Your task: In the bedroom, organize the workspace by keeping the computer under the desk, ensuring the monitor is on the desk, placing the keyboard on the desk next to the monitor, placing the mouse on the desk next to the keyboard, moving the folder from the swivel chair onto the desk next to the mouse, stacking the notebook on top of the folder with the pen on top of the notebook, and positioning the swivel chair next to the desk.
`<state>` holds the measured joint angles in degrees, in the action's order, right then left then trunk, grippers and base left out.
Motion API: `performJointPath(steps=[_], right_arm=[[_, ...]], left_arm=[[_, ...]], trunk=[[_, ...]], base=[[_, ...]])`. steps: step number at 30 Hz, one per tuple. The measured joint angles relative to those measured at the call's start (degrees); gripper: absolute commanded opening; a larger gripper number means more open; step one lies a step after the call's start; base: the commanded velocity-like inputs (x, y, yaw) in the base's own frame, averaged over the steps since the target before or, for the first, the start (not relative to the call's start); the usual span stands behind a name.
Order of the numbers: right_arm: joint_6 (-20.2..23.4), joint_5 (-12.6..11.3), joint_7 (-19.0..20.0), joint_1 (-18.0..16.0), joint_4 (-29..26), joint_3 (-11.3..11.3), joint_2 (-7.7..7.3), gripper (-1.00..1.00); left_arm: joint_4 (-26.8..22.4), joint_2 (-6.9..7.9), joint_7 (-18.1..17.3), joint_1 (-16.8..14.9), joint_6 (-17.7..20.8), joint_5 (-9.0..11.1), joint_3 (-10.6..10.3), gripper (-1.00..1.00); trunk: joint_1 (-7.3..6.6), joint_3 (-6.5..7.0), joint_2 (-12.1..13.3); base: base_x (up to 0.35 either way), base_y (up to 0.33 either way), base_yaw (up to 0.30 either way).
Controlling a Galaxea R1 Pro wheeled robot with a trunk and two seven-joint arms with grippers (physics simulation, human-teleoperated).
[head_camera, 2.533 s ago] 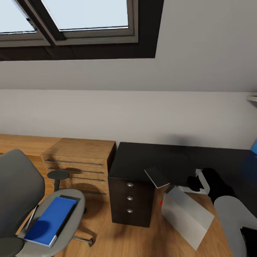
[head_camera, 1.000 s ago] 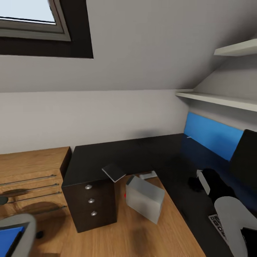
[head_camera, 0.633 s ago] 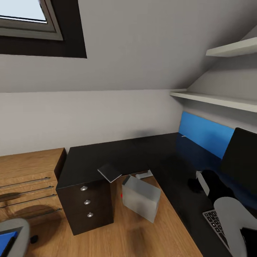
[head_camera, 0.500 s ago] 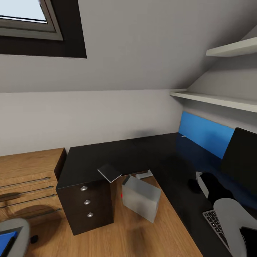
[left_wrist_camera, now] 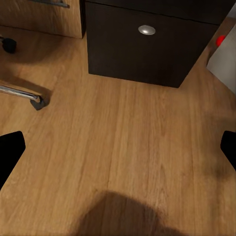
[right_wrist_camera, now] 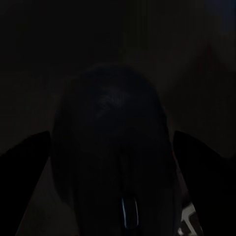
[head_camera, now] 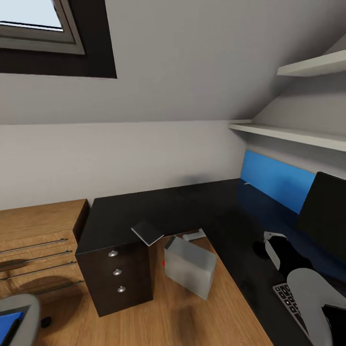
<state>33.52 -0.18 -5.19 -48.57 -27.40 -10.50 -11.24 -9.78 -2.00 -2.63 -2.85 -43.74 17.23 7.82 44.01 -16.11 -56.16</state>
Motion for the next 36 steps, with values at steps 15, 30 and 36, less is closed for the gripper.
performJointPath(steps=[15, 30, 36], right_arm=[[1.2, -0.1, -0.2, 0.0, 0.4, 0.0, 0.21, -1.00], [1.2, -0.2, -0.1, 0.0, 1.5, 0.1, 0.30, -1.00], [1.1, -0.2, 0.0, 0.0, 1.8, 0.1, 0.26, -1.00]], left_arm=[[0.0, 0.41, 0.0, 0.0, -0.1, 0.1, 0.1, 1.00], [0.0, 0.45, 0.0, 0.0, -0.1, 0.1, 0.1, 1.00], [0.0, 0.56, 0.0, 0.0, -0.1, 0.1, 0.1, 1.00]], trunk=[[0.00, 0.20, 0.0], [0.00, 0.79, 0.0], [-0.03, 0.81, 0.0]], base=[[0.000, 0.000, -0.058], [0.003, 0.000, -0.159], [0.198, 0.051, -0.012]])
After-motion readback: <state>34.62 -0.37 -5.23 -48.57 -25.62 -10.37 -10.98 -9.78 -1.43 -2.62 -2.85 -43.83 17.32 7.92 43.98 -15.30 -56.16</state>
